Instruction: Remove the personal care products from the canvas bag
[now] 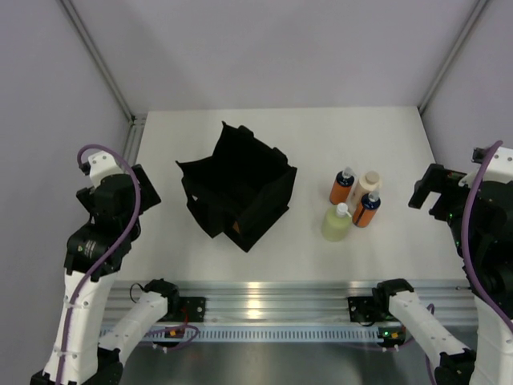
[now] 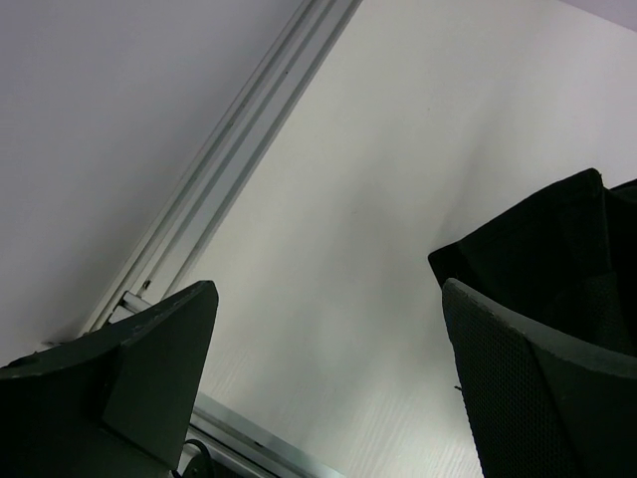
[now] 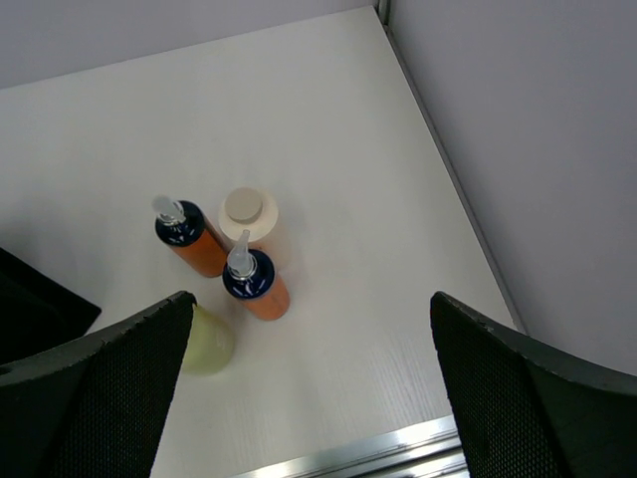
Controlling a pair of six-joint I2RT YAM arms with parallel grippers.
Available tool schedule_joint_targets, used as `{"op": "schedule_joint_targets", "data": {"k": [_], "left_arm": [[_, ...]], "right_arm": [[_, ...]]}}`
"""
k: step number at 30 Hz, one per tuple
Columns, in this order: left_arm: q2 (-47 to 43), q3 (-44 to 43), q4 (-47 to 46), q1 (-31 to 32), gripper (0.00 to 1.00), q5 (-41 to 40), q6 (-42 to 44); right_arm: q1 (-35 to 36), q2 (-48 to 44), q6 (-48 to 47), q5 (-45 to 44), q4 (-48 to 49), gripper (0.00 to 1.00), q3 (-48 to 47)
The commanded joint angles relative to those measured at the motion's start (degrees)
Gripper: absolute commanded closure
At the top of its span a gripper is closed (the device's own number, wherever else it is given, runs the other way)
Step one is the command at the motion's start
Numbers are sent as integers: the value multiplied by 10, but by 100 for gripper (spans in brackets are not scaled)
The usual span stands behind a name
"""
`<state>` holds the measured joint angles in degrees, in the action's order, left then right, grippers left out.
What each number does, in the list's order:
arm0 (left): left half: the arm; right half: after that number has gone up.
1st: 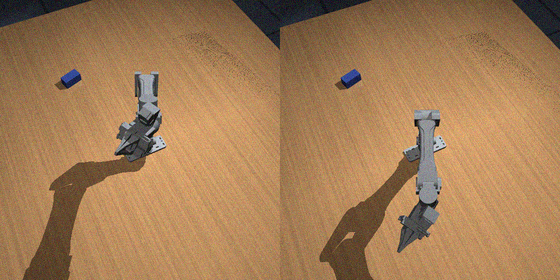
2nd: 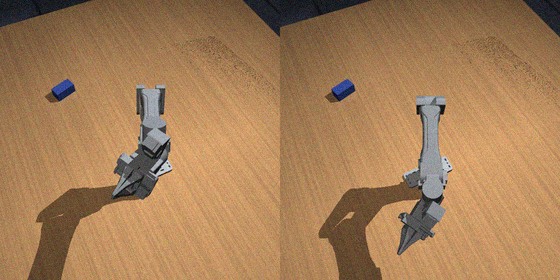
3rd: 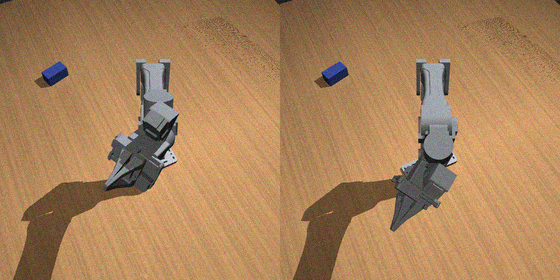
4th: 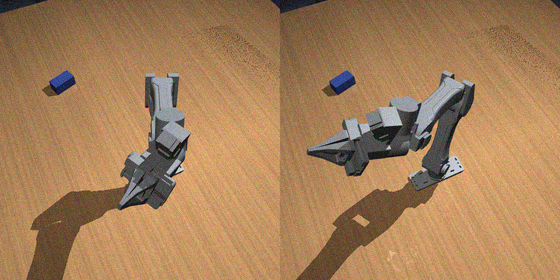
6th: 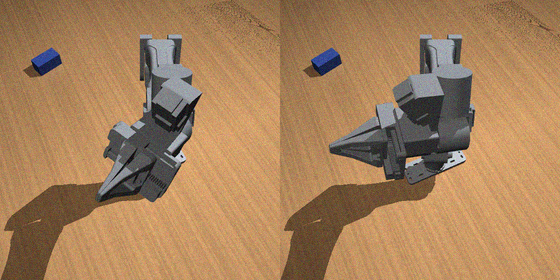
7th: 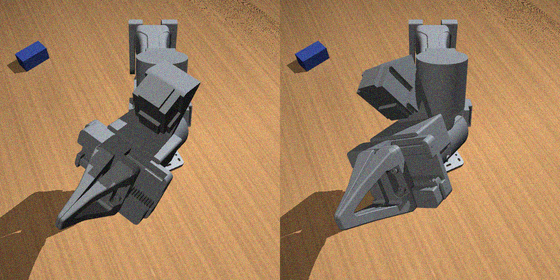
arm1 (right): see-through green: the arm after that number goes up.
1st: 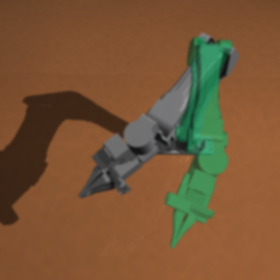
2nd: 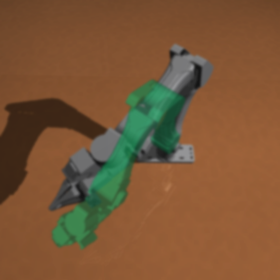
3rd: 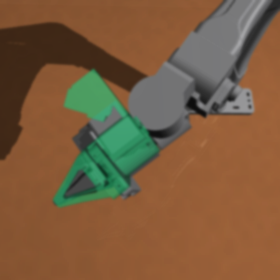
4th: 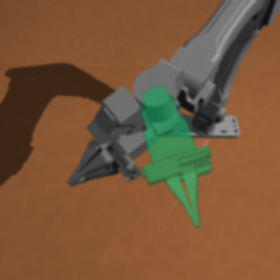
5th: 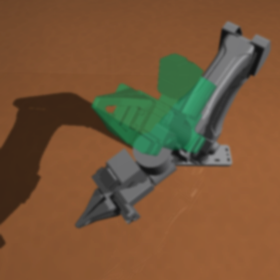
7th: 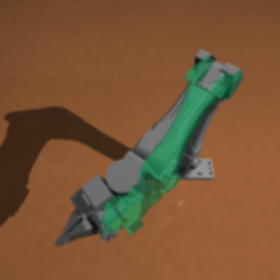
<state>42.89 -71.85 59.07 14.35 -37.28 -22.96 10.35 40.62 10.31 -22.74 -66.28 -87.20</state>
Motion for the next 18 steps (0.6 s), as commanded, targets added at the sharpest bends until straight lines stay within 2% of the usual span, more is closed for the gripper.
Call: {"op": "schedule_joint_targets", "data": {"k": [1, 18], "left_arm": [[11, -1, -26, 1, 2, 9, -13], [40, -21, -52, 1, 2, -3, -2]], "right_arm": [[7, 6, -3, -11, 12, 1, -20], [6, 18, -5, -23, 47, 0, -9]]}}
